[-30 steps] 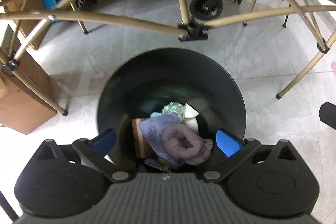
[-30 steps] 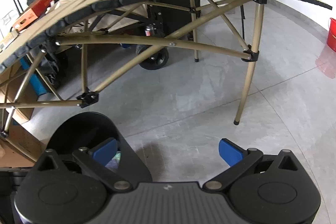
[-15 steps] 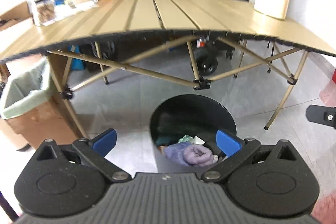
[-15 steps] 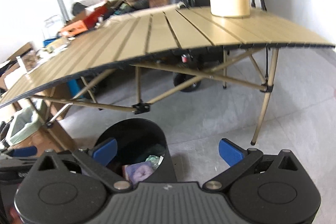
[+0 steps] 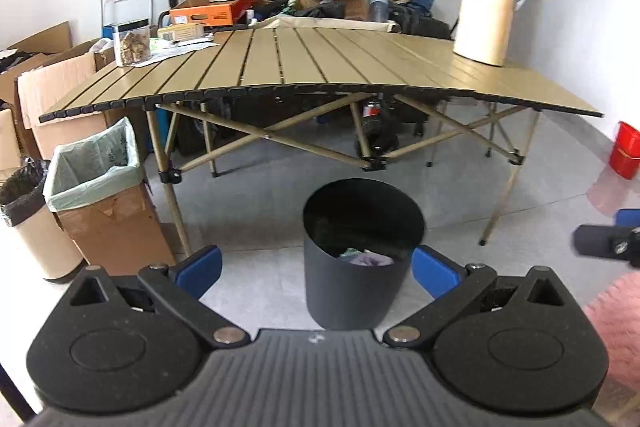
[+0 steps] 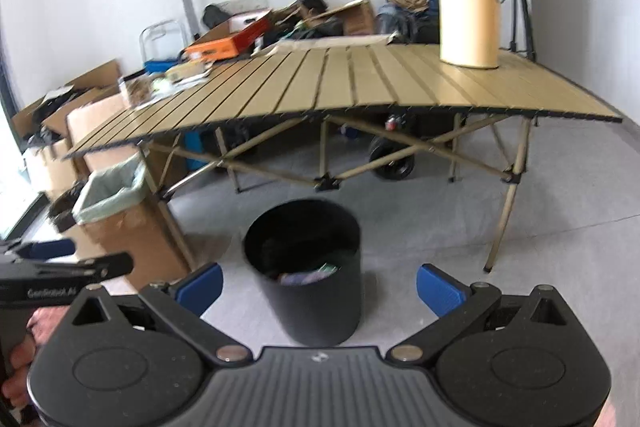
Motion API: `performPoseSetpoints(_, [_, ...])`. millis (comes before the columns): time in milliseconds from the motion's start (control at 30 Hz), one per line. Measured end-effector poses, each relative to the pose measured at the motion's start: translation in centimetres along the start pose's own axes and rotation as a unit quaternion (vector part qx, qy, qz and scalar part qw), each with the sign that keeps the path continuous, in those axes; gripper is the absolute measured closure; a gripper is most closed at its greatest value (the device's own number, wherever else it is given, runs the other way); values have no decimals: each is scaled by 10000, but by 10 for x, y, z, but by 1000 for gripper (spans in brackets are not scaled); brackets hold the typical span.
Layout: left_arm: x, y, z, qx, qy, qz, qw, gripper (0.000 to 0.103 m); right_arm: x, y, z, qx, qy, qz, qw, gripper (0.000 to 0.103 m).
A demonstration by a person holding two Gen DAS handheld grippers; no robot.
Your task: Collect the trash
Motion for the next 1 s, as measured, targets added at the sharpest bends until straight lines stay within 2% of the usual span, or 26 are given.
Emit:
performPoseSetpoints(300, [7, 30, 2, 264, -97, 143, 9995, 0, -15, 18, 5, 49, 99, 16, 9999, 0])
performPoseSetpoints(1000, [5, 38, 1, 386, -64, 164, 9991, 0, -14, 25, 1, 147, 170, 54, 9997, 0])
Point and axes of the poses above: each gripper's, at about its wrist camera, not at the fingertips, and y roughly against the way its jaws point, x to its right, z to its underside, the point moved 7 cm from there along -y, roughly the way its jaws point, and after that the axes turned 8 degrees about x, right-handed, at the moved point
